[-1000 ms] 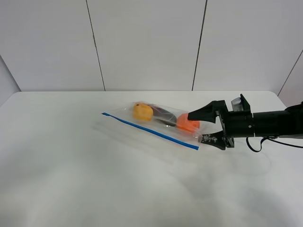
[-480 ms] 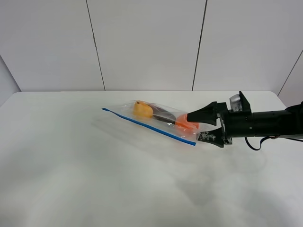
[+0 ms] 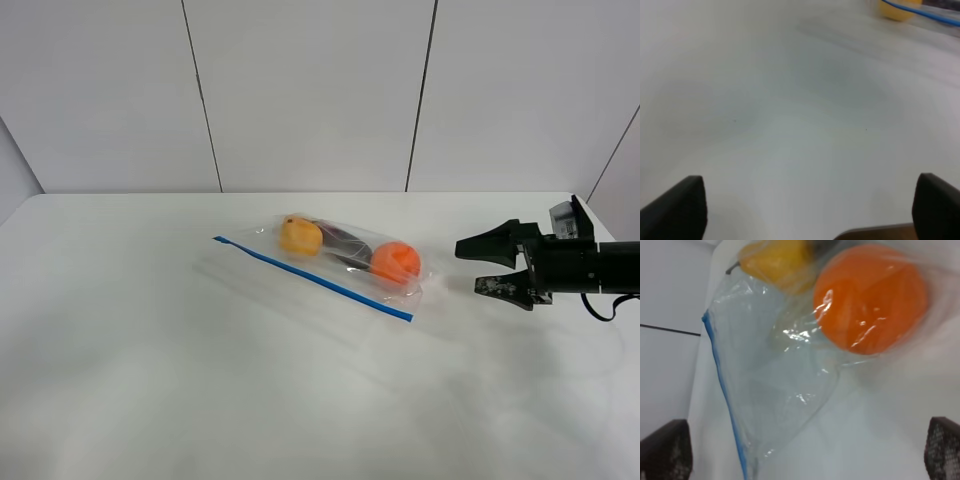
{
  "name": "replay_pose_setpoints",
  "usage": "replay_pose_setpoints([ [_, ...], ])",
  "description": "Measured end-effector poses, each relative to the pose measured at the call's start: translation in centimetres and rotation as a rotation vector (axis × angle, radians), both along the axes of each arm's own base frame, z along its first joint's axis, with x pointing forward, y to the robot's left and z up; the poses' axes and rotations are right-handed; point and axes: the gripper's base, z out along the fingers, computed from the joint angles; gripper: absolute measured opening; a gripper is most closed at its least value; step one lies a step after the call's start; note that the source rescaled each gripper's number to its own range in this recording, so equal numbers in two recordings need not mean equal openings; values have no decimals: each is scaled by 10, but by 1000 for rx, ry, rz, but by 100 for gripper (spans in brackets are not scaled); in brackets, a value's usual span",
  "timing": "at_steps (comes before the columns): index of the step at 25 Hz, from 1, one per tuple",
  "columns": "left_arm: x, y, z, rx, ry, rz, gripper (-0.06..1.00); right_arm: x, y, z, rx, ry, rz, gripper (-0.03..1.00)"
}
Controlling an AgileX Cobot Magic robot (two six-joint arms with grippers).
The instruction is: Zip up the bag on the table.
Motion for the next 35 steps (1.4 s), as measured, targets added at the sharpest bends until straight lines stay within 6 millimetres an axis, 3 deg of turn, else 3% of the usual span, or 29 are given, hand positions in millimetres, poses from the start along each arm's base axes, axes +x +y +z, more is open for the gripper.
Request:
replay_pose_setpoints([
  [6, 0, 0, 0, 0, 0, 0, 100, 17, -12, 14, -111, -55, 98, 100],
  [11, 0, 0, 0, 0, 0, 0, 100, 25, -25, 17, -308, -39, 115, 100],
  [21, 0, 0, 0, 0, -3, 0, 100, 30, -51, 56, -655, -149, -116, 100],
  [35, 0, 0, 0, 0, -6, 1, 100, 25, -74, 49, -862, -4, -252, 100],
])
